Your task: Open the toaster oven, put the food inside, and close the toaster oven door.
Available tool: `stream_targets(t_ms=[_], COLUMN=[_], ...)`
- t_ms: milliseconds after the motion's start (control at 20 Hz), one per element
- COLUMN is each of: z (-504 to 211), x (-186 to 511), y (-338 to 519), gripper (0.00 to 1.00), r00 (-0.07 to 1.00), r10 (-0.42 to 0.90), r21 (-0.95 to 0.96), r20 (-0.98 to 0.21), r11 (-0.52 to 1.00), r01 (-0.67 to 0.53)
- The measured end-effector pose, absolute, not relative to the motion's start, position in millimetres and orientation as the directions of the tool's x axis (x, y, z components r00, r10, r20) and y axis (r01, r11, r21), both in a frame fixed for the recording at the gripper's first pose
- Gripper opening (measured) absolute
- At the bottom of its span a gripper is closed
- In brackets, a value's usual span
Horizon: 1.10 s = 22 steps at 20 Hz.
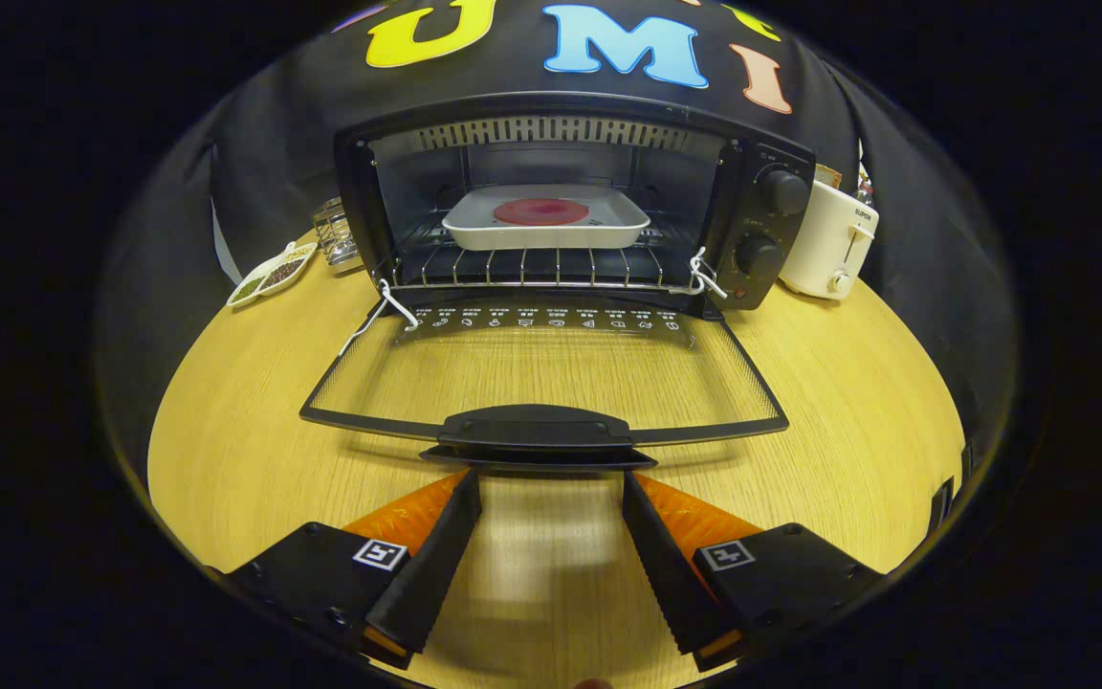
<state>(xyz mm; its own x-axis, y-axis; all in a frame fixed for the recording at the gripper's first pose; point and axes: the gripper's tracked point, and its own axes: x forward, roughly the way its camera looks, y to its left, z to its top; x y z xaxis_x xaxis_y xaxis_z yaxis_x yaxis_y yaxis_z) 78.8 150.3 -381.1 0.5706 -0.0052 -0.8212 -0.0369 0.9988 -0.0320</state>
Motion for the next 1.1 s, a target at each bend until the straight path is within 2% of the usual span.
stream_targets(t_ms=[600, 1100], z=[-317, -275], x=[96, 151], y=[152, 151], gripper=[0.96, 0.96], r00=[0.776, 0.850], r10=[-0.010, 0.020], r21=[-0.101, -0.066], r20=[-0.630, -0.526], r11=[0.992, 0.996], r01=[-0.070, -0.064])
